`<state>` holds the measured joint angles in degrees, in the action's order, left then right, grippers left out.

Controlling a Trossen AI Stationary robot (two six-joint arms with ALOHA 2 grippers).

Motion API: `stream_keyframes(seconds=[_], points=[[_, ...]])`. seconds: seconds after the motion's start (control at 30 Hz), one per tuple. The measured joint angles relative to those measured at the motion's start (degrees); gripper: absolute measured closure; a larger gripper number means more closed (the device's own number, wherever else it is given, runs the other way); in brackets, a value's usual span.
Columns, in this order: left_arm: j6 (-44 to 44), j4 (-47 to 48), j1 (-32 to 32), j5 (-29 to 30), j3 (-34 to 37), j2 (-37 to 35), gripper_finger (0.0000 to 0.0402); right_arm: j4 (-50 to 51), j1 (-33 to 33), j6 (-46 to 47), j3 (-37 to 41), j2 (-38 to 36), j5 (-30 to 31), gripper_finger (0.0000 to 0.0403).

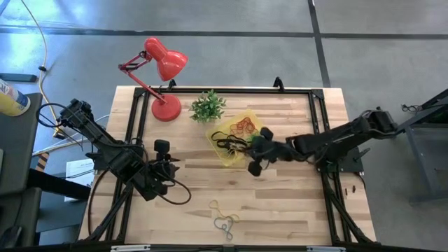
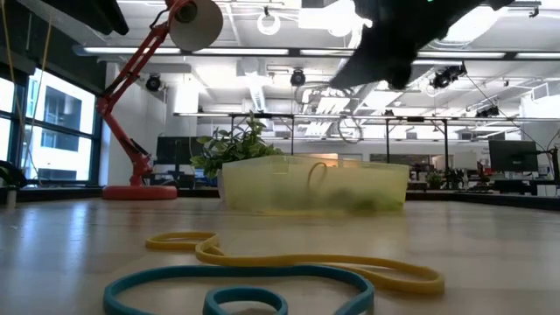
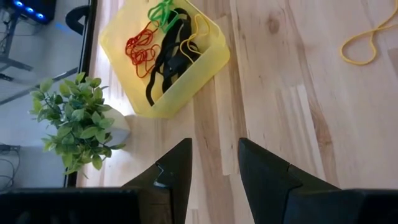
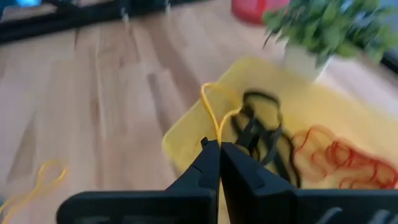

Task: Pick and place rubber bands into bin
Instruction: Put the yellow rubber band into the transparent yellow bin

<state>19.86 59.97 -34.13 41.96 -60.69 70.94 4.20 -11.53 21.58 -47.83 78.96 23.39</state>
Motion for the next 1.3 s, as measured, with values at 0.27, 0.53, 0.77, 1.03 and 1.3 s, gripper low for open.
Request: stream_keyframes(seconds=[0.27, 0.53, 0.77, 1.03, 1.3], points=[[1.46, -0.14, 0.00, 0.32, 0.00, 0.02, 0.0284, -9.17, 7.43, -5.23, -0.02, 4.32, -3.43, 0.0403], [1.68, -0.21, 0.02, 1.61, 0.00, 0.07, 0.0284, -15.77, 9.69, -3.87, -0.07, 13.12, -8.27, 0.0403], [1.68, -0.23, 0.00, 1.61, 0.00, 0.07, 0.0284, -18.83, 8.84, 0.28, -0.11, 19.39, -13.11, 0.0403], [1.71, -0.10, 0.00, 2.82, 1.08, 0.07, 0.0284, -18.74, 8.51, 1.57, -0.11, 20.10, -15.72, 0.0391], [4.24, -2.16, 0.00, 2.66, 3.74, 0.07, 0.0284, -18.71, 8.48, 2.42, -0.11, 20.10, -17.76, 0.0316]])
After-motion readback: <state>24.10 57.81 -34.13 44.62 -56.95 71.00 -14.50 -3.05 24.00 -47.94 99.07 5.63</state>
